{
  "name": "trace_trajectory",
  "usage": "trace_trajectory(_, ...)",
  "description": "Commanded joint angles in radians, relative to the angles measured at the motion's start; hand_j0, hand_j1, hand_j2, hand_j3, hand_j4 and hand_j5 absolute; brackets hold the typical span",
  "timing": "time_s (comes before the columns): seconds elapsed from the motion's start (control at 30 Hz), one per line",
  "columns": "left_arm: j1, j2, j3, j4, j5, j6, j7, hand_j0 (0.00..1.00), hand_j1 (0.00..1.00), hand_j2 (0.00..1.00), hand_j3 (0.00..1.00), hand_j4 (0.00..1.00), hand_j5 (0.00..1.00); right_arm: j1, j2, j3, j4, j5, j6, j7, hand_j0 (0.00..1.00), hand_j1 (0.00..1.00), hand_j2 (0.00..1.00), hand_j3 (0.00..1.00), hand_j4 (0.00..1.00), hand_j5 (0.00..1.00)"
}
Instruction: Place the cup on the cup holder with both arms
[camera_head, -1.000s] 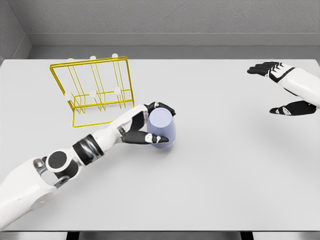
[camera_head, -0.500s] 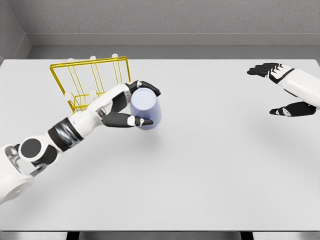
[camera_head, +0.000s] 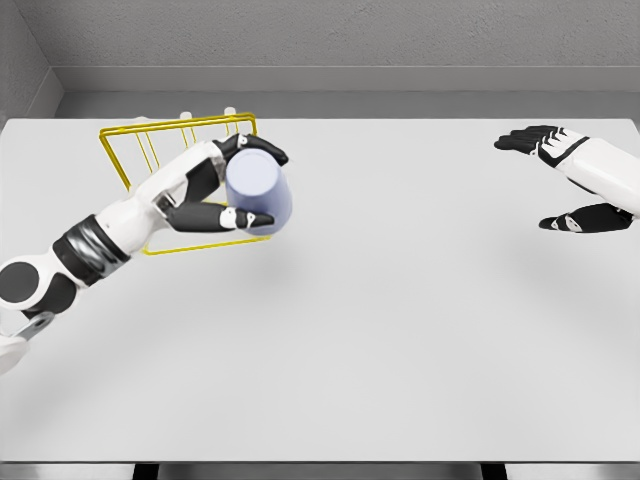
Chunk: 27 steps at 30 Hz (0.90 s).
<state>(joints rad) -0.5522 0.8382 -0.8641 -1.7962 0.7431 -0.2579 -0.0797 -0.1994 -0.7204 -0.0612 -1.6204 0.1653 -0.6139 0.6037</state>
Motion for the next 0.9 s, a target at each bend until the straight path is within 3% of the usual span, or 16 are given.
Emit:
trace_trajectory(0.0,0.0,0.019,0.007,-0.002,0.005,-0.006,0.003,0.59,0.59,0.59,0.59,0.59,0.59,0.002,-0.001,0.0,0.001,-0.007,0.003,-0.001,1.0,1.0,1.0,1.0,1.0,1.0)
trace_trajectory(0.87,-0.057,0.029,0.02,0.09,0.062,-0.004,0.009,0.59,0.59,0.59,0.59,0.59,0.59,0.002,-0.001,0.0,-0.004,-0.007,0.003,-0.001,1.0,1.0,1.0,1.0,1.0,1.0)
